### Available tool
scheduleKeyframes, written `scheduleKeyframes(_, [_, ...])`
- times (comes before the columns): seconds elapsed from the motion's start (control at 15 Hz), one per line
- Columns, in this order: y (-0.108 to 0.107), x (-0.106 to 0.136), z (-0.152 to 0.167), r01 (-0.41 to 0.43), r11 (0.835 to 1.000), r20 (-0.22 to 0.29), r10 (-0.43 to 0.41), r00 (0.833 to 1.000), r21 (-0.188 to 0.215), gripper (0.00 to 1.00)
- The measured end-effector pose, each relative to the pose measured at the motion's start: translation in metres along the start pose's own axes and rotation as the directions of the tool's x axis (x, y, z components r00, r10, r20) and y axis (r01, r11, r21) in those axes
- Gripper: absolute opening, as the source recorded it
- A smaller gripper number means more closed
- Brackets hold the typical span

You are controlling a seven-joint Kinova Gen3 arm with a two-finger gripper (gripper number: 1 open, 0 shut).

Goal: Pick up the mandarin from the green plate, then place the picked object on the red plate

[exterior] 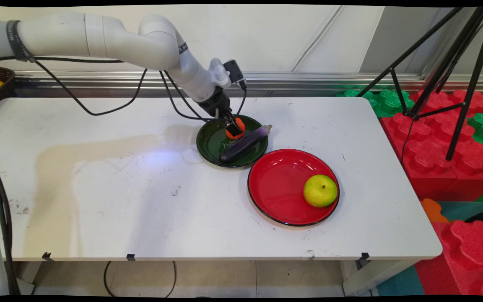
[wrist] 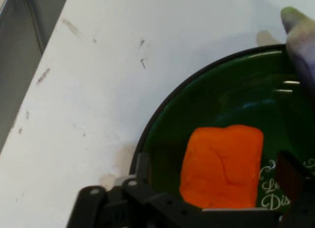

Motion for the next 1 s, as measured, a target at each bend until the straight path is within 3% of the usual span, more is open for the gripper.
scheduleKeyframes(0.07, [0.0, -0.001, 0.002, -0.003, 1.0, 0.005, 0.003, 1.0, -0.001, 1.0])
scheduleKeyframes(0.13, [0.0, -0.001, 0.004, -0.006, 1.0, 0.01, 0.006, 1.0, -0.001, 0.0])
scheduleKeyframes(0.6, [-0.002, 0.003, -0.006, -0.051, 0.999, 0.015, 0.051, 0.999, 0.008, 0.0])
scheduleKeyframes(0.8, [-0.002, 0.01, -0.029, -0.067, 0.997, -0.005, 0.067, 0.998, 0.028, 0.0])
scheduleKeyframes(1.0, [0.005, 0.02, -0.072, -0.072, 0.996, -0.057, 0.075, 0.996, 0.052, 0.0])
